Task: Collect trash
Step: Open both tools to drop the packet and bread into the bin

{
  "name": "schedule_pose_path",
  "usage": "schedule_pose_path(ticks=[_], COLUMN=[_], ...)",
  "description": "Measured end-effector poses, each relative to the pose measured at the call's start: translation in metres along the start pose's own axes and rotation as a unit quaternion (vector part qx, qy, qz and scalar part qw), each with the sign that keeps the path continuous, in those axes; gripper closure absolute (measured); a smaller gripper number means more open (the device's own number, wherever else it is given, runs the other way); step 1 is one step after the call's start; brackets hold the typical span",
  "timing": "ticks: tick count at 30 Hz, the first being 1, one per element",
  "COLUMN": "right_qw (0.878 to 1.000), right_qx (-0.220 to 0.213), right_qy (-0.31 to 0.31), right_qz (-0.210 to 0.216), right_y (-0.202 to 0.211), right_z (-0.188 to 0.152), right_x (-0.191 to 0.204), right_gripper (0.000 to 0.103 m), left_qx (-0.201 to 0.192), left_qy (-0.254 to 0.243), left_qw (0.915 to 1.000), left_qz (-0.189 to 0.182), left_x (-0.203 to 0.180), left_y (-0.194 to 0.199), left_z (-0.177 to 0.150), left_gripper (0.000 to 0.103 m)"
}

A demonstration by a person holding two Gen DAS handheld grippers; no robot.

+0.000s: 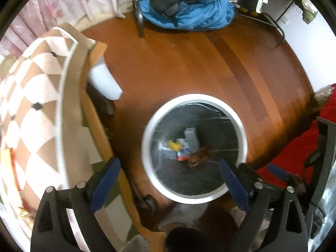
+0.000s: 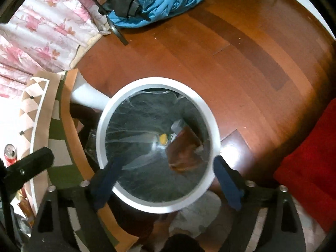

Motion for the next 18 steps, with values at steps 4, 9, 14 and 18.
schedule_pose_path(ticks=[4, 9, 14, 18], right_qw=[0.997, 0.994, 0.993, 0.993], right_qx=[-0.002, 0.002, 0.002, -0.010], right_qy=[0.040, 0.054, 0.054, 0.046], right_qz=[-0.072, -0.097, -0.102, -0.107], right_y=[0.017, 0.036, 0.054, 0.076], right_z=[-0.007, -0.016, -0.018, -0.020], right_x=[0.000, 0.003, 0.007, 0.007], right_gripper=[0.000, 0.000, 0.000, 0.000], left_qx=[-0.011, -0.020, -0.024, -0.037], left_qy=[-0.021, -0.031, -0.034, -0.035], left_qw=[0.9993, 0.9984, 0.9982, 0.9978], left_qz=[0.028, 0.043, 0.043, 0.041], left_x=[0.006, 0.011, 0.009, 0.008], left_y=[0.009, 0.022, 0.035, 0.056], left_z=[-0.004, -0.010, -0.014, -0.015], left_gripper=[0.006, 0.006, 0.006, 0.006])
Point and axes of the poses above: each gripper's, at about its wrist camera, not at the fingertips, and y roughly against the way its jaws point, x to its left, z to its top, the point moved 6 cm from there along -y, roughly the way its jaws point, and after that the axes turned 8 degrees about -x, right-handed, at the moved point
